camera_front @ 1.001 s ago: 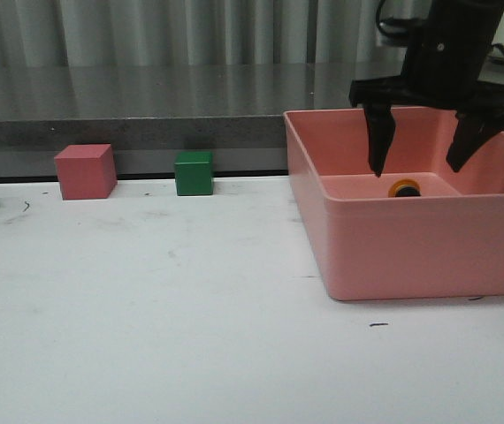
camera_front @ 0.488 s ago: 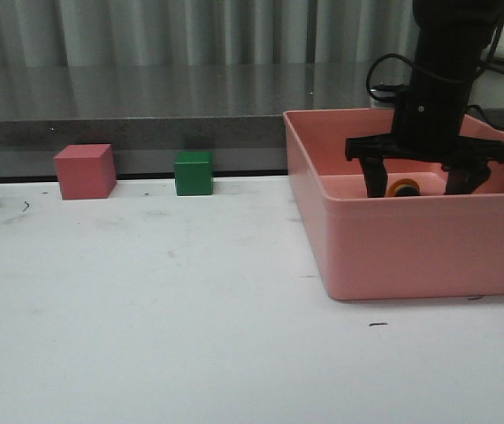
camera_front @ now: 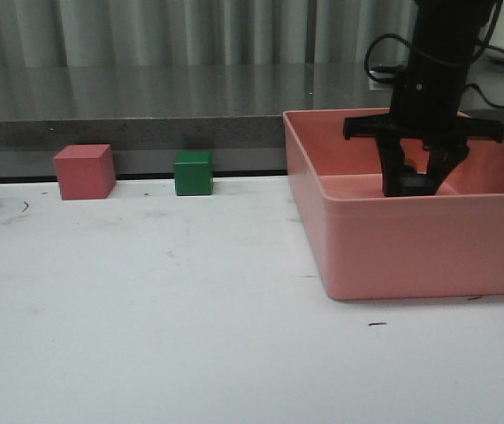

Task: Place and stand button with both arms
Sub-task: 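Close the right gripper on the button's black base and lift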

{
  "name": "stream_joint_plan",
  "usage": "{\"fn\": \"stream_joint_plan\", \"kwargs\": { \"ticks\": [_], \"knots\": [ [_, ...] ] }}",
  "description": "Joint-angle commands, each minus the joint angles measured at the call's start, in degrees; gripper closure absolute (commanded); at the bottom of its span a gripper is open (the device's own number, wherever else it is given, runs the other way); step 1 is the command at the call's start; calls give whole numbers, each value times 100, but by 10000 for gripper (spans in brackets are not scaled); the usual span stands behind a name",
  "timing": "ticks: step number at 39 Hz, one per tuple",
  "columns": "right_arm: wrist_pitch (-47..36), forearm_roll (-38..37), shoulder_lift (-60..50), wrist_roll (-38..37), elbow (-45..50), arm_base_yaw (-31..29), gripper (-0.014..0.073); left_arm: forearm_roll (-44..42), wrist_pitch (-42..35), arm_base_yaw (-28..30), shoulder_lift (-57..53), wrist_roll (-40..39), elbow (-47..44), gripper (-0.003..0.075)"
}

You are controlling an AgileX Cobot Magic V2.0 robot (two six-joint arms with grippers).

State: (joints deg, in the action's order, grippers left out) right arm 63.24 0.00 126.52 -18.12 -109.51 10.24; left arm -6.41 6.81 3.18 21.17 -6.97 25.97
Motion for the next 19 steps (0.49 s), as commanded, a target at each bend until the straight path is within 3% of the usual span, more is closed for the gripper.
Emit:
{"fn": "stream_joint_plan", "kwargs": {
  "ticks": [1, 19],
  "knots": [
    [180, -93, -589, 16, -381, -20, 351, -3, -480, 4, 82, -37, 194, 48],
    [875, -86, -1510, 66, -827, 25, 351, -3, -480, 4, 82, -37, 194, 48]
  ]
}}
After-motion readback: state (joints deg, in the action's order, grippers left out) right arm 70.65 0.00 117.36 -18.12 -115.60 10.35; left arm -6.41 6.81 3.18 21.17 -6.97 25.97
